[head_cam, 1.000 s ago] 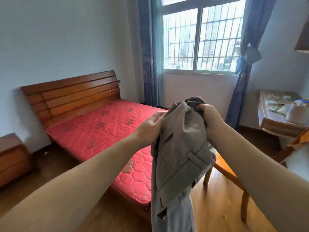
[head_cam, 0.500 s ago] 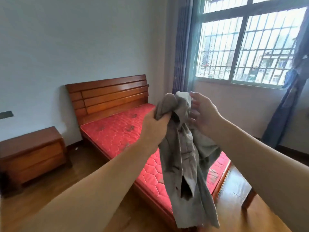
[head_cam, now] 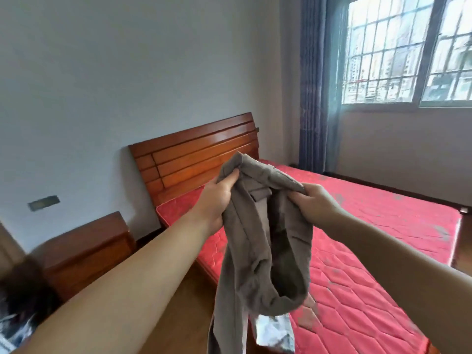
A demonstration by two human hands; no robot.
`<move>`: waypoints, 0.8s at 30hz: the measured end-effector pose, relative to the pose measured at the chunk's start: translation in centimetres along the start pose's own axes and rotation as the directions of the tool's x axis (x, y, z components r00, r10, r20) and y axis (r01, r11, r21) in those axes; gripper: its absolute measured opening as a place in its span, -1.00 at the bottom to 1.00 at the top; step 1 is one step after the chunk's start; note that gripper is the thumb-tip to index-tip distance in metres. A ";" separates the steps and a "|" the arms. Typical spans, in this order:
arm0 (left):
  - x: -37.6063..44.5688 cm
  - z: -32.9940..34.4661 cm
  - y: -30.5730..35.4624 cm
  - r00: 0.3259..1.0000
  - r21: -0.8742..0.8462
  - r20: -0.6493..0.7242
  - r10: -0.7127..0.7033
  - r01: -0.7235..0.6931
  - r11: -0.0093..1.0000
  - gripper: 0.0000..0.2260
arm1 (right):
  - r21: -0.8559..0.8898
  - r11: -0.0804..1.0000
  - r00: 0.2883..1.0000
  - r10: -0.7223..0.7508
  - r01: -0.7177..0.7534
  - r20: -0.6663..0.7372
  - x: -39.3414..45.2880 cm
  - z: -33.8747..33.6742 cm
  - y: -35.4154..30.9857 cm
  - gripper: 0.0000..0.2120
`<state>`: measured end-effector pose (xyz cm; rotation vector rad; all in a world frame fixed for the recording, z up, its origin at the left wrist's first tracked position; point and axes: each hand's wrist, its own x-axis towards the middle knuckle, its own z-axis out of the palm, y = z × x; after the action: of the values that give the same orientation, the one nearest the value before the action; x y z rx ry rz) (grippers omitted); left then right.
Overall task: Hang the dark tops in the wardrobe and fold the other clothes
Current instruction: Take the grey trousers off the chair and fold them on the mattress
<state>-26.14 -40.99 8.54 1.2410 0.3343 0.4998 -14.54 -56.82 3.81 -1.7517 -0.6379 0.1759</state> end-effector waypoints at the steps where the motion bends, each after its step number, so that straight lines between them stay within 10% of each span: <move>1: 1.7 -1.1 0.3 1.000 0.067 0.003 -0.006 0.005 0.998 -0.78 | 0.012 1.000 0.998 -0.002 0.003 -0.061 2.2 0.1 0.6 -0.84; 8: 12.0 -8.0 3.0 0.976 0.459 -0.176 0.127 -0.033 0.888 -0.71 | 0.226 0.962 0.930 0.216 -0.151 -0.298 16.3 -0.2 1.0 -0.70; 12: 18.1 -11.6 4.4 0.987 0.666 0.148 -0.065 -0.051 0.744 -0.37 | 0.256 0.959 0.937 0.199 -0.125 -0.288 21.7 1.5 -0.1 -0.57; 15: 23.7 -14.7 4.7 0.969 0.903 0.207 -0.132 -0.137 0.408 -0.29 | 0.139 0.988 0.933 0.116 -0.071 -0.342 25.0 3.2 -0.6 -0.60; 19: 31.1 -19.9 4.8 0.987 0.987 0.154 -0.040 -0.156 -0.032 -0.89 | -0.007 0.992 0.901 0.111 -0.125 -0.420 27.9 3.3 -0.2 -0.60; 21: 35.1 -22.0 4.8 0.991 0.992 0.123 0.042 -0.122 -0.028 -0.87 | -0.034 0.974 0.878 0.186 -0.223 -0.440 29.4 3.4 0.1 -0.66; 24: 40.4 -21.8 5.0 0.989 0.939 0.066 0.131 -0.106 0.328 -0.82 | -0.145 0.931 0.861 0.239 -0.334 -0.450 30.8 4.1 0.4 -0.86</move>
<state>-3.82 -0.62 7.90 2.4622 0.6023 0.4328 9.59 -37.87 8.80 -2.0120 -0.0704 -0.0787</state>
